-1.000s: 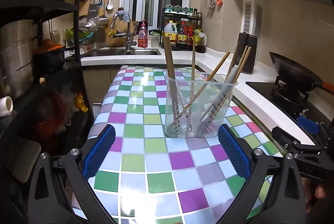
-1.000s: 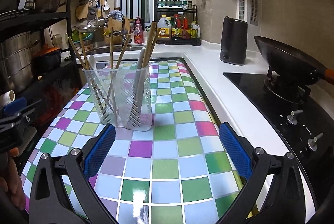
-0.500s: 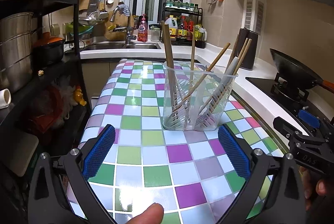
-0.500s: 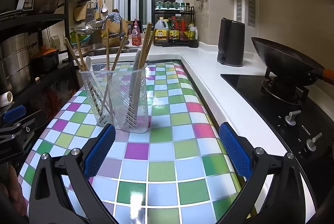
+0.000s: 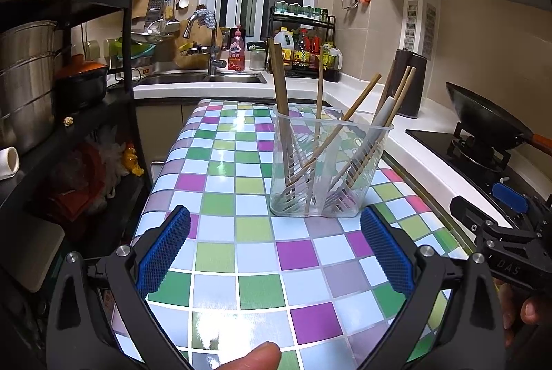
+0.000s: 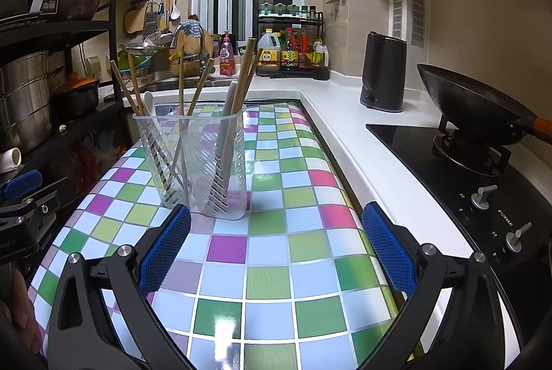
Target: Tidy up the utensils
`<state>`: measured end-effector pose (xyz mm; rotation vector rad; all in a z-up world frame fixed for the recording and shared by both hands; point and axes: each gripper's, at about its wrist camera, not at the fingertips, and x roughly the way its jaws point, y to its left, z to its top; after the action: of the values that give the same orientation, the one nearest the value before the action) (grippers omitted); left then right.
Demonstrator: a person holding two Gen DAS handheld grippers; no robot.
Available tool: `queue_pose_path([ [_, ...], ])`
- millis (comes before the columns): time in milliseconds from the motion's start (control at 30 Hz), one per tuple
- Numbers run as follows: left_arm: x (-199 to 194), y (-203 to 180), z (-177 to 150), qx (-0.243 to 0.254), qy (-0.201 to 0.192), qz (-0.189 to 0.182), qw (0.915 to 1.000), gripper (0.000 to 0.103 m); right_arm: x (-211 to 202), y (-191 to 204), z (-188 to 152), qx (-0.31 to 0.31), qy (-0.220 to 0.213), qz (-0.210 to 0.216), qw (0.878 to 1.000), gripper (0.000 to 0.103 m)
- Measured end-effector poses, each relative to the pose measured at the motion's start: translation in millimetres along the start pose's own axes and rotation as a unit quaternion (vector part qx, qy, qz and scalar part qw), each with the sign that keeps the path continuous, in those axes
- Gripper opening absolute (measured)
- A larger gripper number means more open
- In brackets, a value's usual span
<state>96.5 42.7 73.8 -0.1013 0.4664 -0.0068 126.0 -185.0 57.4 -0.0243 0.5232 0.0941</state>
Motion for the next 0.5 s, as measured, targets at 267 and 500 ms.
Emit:
queue_pose_path([
  [267,-1.6,0.3,0.8,0.004,-0.001,-0.001,1.0,0.096,-0.2,1.1,-1.2,-0.003,0.0,0.0,1.0,0.098],
  [500,-0.7,-1.2,2.4,0.006,0.001,-0.001,1.0,0.096,0.0,0.6,-1.4,-0.002,0.001,0.0,1.0,0.098],
])
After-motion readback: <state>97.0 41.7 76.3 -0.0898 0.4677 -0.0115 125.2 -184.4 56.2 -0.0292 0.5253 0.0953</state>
